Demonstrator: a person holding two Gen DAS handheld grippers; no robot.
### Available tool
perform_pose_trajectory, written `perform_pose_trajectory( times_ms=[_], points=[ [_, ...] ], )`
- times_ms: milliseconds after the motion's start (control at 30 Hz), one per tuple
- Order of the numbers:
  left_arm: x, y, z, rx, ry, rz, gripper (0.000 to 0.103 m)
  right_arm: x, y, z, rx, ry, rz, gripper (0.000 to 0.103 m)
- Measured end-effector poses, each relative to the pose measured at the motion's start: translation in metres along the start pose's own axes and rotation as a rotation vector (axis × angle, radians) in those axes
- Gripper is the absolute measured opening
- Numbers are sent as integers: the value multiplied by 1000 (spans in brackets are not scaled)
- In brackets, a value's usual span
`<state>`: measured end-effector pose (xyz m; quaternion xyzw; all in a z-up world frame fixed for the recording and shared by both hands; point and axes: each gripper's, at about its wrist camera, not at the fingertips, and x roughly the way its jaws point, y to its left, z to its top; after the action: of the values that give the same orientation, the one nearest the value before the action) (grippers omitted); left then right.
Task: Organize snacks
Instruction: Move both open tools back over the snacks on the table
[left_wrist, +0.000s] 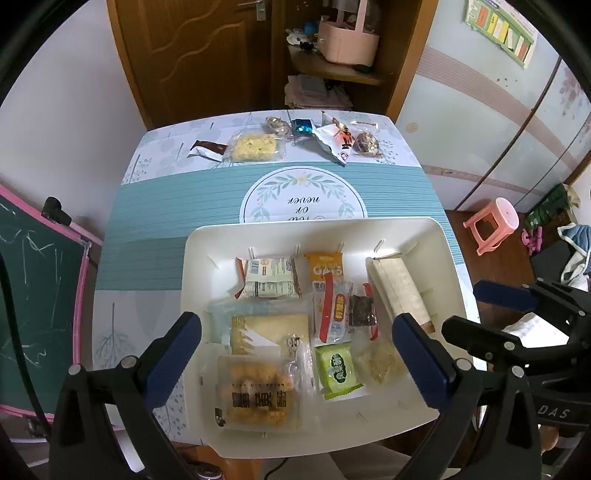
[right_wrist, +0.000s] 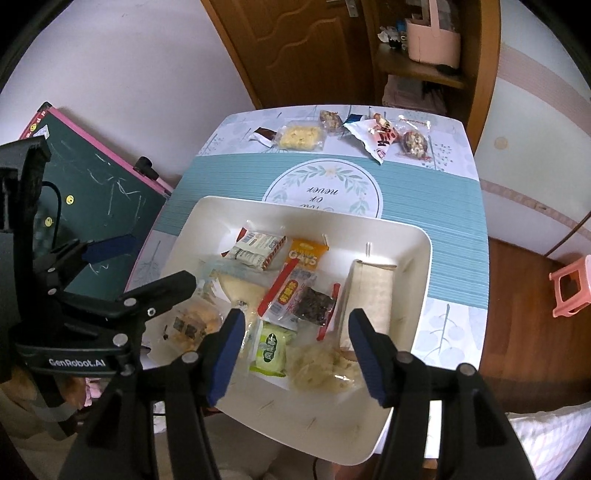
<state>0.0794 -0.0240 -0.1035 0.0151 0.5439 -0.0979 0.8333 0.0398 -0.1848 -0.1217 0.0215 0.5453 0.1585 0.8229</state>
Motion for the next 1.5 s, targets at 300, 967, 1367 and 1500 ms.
perform_pose_trajectory(
  times_ms=[300, 967, 1367, 1500],
  points=[
    [1, -2, -3, 19, 15, -1, 103, 4, -3, 0, 32, 21, 1, 59],
    [28, 24, 30, 25, 93, 30, 103, 35, -12, 24, 104, 92, -19, 59],
    [25, 42, 123, 229, 12, 101, 103, 17, -29, 101, 121, 43, -53, 59],
    [22, 50, 170, 299, -40, 138, 103, -2, -46, 151, 147, -12, -81, 59]
  ],
)
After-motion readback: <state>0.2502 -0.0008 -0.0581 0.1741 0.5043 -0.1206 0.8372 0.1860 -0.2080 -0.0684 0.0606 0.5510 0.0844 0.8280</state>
